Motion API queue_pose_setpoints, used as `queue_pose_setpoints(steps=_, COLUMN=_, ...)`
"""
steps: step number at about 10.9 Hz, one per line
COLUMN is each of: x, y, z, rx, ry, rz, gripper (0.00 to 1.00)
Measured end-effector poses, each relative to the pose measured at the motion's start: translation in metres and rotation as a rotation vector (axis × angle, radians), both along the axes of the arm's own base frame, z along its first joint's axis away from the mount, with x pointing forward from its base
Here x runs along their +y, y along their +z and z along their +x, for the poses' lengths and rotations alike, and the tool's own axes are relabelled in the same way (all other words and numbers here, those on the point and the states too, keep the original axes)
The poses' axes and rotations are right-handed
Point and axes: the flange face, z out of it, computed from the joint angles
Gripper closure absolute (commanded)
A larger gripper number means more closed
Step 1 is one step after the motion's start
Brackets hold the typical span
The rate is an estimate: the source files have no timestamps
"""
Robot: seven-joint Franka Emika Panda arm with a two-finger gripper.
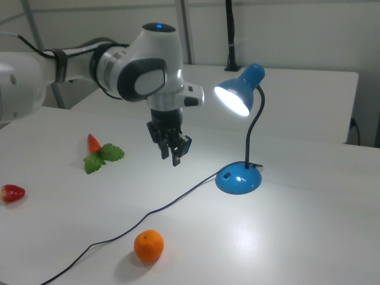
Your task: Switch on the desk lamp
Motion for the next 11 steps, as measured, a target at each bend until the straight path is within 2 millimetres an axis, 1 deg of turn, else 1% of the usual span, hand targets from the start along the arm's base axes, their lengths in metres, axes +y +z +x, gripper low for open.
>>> queue_pose_setpoints(steps=2, x=0.001, y=0.023, z=-0.017, rx=0.04, ry=0.022, rz=-0.017, gripper=0.0)
queue_pose_setpoints(steps=4, x=0.002, y=0.042, z=-0.027, rx=0.036, ry=0.028, rz=-0.015, gripper=0.0)
queue_pose_setpoints(steps=5, x=0.005, y=0.049, z=-0.033, rx=0.05, ry=0.038, rz=-0.024, gripper=0.0)
queue_pose_setpoints(steps=6, x=0.013, y=0.056, z=-0.041, rx=0.075, ry=0.061, rz=-0.045, gripper=0.0)
queue_pose_setpoints(steps=8, x=0.035, y=0.065, z=-0.048, rx=0.091, ry=0.102, rz=-0.065, gripper=0.0)
queue_pose_setpoints(steps=9, x=0.04, y=0.065, z=-0.049, rx=0.094, ry=0.109, rz=-0.069, gripper=0.0)
queue_pose_setpoints(steps=10, x=0.041, y=0.068, z=-0.05, rx=0.093, ry=0.109, rz=-0.075, gripper=0.0)
queue_pose_setpoints(steps=11, x=0.039, y=0.075, z=-0.054, rx=0.087, ry=0.103, rz=-0.076, gripper=0.0)
